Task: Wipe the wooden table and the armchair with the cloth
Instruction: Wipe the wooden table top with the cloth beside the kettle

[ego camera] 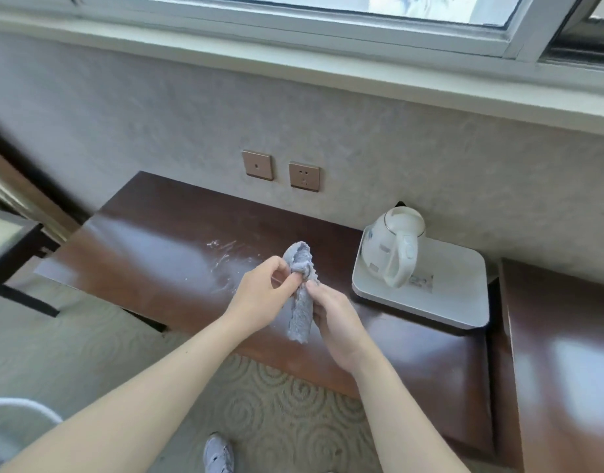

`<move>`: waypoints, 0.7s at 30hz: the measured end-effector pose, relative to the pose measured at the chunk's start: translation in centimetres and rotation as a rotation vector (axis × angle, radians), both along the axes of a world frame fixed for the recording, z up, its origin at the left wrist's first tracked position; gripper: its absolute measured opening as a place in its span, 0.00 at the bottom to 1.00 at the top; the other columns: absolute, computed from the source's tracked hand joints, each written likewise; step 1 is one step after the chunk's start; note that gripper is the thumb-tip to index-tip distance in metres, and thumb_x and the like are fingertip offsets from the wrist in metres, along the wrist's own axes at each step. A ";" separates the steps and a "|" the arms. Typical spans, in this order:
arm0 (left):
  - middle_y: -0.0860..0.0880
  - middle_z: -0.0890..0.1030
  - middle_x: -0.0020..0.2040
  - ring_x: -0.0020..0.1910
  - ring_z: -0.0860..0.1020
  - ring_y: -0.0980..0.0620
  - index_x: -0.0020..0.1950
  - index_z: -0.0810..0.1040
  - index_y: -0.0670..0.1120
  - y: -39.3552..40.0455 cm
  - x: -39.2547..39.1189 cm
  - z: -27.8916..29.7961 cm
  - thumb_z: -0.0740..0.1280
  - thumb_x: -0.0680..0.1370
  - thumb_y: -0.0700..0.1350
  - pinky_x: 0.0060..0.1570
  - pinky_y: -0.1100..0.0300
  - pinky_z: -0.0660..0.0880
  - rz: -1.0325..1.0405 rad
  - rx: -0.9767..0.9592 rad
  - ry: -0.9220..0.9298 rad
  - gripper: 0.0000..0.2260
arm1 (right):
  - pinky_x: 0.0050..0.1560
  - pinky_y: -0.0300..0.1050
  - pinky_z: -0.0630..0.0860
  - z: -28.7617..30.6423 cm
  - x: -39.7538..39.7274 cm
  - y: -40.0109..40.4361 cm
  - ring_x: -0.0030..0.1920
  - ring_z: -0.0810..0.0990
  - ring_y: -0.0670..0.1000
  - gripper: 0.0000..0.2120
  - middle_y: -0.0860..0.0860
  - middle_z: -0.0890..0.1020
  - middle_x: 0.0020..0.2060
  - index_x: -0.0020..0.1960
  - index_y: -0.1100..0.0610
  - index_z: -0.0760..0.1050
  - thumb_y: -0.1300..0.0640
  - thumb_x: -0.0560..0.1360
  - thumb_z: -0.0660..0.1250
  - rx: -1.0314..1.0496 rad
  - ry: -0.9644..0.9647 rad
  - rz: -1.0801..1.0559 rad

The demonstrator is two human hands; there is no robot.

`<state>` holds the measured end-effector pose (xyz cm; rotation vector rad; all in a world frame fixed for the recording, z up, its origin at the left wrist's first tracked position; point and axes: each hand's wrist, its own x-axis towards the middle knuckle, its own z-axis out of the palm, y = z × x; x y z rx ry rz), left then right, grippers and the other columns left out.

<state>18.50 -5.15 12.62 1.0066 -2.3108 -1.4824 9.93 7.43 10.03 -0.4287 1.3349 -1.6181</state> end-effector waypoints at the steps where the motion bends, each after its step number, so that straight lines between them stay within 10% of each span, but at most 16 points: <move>1: 0.52 0.83 0.39 0.43 0.82 0.52 0.42 0.75 0.46 -0.8 0.9 -0.2 0.69 0.79 0.50 0.46 0.48 0.81 0.004 -0.031 -0.010 0.10 | 0.55 0.38 0.76 0.1 0.7 -0.7 0.59 0.82 0.47 0.16 0.52 0.84 0.59 0.64 0.56 0.79 0.54 0.84 0.56 0.017 -0.004 0.000; 6: 0.48 0.80 0.40 0.40 0.78 0.52 0.41 0.72 0.46 -6.8 5.0 -1.2 0.66 0.80 0.47 0.43 0.58 0.74 0.064 -0.123 0.000 0.09 | 0.60 0.47 0.72 -0.4 4.2 -5.1 0.50 0.80 0.47 0.15 0.49 0.85 0.49 0.48 0.53 0.85 0.55 0.82 0.59 0.055 -0.065 -0.163; 10: 0.44 0.80 0.40 0.31 0.78 0.60 0.41 0.73 0.42 -12.6 7.7 -2.8 0.66 0.80 0.47 0.33 0.71 0.72 0.134 -0.058 0.035 0.11 | 0.46 0.44 0.67 -1.1 7.9 -9.9 0.36 0.71 0.43 0.15 0.44 0.76 0.32 0.31 0.51 0.74 0.52 0.76 0.63 0.145 0.171 -0.140; 13: 0.47 0.81 0.36 0.33 0.81 0.50 0.41 0.75 0.46 -16.3 9.2 -4.9 0.67 0.80 0.50 0.38 0.62 0.77 0.052 0.074 0.029 0.11 | 0.45 0.48 0.74 -2.2 11.5 -14.5 0.39 0.79 0.52 0.19 0.63 0.83 0.38 0.41 0.63 0.79 0.47 0.79 0.65 0.197 0.256 -0.087; 21: 0.58 0.85 0.51 0.53 0.81 0.59 0.52 0.83 0.57 -24.5 13.1 -10.7 0.60 0.83 0.51 0.46 0.62 0.80 -0.272 0.279 0.079 0.12 | 0.52 0.58 0.78 -8.0 14.8 -23.6 0.48 0.81 0.56 0.11 0.63 0.82 0.52 0.54 0.60 0.75 0.54 0.77 0.71 0.378 -0.081 -0.464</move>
